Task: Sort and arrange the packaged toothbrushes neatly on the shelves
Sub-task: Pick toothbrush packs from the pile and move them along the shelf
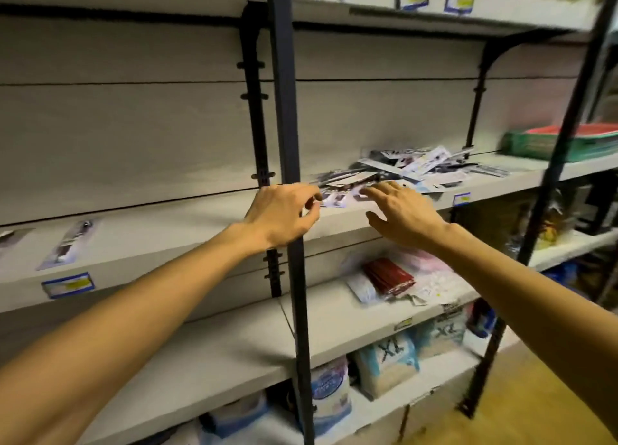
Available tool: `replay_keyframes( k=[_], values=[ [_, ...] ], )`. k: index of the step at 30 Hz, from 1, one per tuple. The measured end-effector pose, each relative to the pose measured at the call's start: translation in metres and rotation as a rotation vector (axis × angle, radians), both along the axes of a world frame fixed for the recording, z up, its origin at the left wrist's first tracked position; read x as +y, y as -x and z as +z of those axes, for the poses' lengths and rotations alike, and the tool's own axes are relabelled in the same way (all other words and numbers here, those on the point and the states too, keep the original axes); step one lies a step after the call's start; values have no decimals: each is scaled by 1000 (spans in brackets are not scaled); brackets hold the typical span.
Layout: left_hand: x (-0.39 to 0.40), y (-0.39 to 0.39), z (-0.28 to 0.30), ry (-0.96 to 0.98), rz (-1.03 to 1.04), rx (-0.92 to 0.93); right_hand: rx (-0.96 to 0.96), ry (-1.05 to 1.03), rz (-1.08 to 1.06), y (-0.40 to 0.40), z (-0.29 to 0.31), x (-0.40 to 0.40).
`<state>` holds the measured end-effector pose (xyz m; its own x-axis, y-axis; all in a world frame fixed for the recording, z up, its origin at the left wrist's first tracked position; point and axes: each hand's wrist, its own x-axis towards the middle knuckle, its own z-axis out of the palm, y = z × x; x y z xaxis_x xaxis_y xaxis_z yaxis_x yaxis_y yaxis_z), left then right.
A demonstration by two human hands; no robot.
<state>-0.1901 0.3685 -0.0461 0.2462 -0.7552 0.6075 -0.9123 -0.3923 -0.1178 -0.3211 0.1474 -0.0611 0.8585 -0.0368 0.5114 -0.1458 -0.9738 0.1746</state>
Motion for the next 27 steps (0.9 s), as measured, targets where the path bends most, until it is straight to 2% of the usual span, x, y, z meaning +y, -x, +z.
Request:
replay_keyframes(
  k=[5,14,22,27],
  values=[
    [-83,18,4,-210,4,-62,103,-58,-174,35,-10,-78],
    [-216,4,5,-305,32,-156,93,-62,-293,51,-26,-193],
    [-327,-46,8,-356,50,-154,111,-38,-374,4,2,-291],
    [-369,-85,18,-393,111,-127,80,-199,-423,-43,23,-338]
  ],
)
